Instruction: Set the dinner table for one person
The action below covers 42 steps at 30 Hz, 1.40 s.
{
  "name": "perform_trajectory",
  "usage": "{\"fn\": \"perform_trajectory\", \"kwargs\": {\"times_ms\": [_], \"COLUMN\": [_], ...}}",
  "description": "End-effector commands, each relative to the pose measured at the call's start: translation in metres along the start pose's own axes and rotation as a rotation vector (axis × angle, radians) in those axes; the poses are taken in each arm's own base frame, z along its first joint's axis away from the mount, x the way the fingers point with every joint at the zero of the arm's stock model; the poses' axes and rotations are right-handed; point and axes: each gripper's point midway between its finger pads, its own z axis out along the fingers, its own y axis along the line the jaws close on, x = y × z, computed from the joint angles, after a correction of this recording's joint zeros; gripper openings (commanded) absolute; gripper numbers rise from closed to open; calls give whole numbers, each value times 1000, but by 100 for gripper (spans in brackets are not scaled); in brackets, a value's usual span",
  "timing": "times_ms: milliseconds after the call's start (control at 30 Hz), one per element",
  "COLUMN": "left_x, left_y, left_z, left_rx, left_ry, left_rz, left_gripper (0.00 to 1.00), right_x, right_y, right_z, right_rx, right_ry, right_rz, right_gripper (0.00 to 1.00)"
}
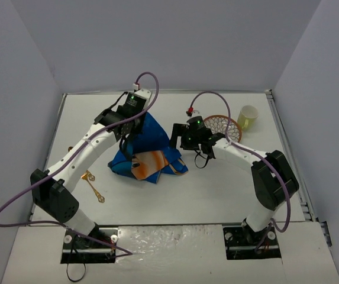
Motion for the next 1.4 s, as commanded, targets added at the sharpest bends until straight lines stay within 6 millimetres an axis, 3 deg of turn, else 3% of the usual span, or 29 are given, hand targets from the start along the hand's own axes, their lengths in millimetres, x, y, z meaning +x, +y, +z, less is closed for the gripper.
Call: {"fn": "perform_trajectory", "kwargs": {"times_ms": [0, 133, 500, 767, 1367], "left_x": [-27, -24, -23, -25, -25], "left_y": [6, 8, 12, 12, 15], "left_z": [-22, -20, -18, -18, -17], "left_rx": [15, 11, 10, 16, 15], "left_ry": [-115, -110, -106, -110, -107], "left_rz": [-70, -77, -88, -95, -107], "left_gripper": [0, 0, 0, 0, 0], "right_x": [-19, -11, 15, 19, 34], "right_y": [22, 32, 26, 36, 42], "right_z": [6, 3, -15, -23, -19], "right_rx": [-99, -155, -167, -197, -213], "right_ry": [-47, -20, 38, 49, 88], "right_rz": [24, 33, 73, 72, 52], "right_gripper": [87, 86, 81, 74, 65]}}
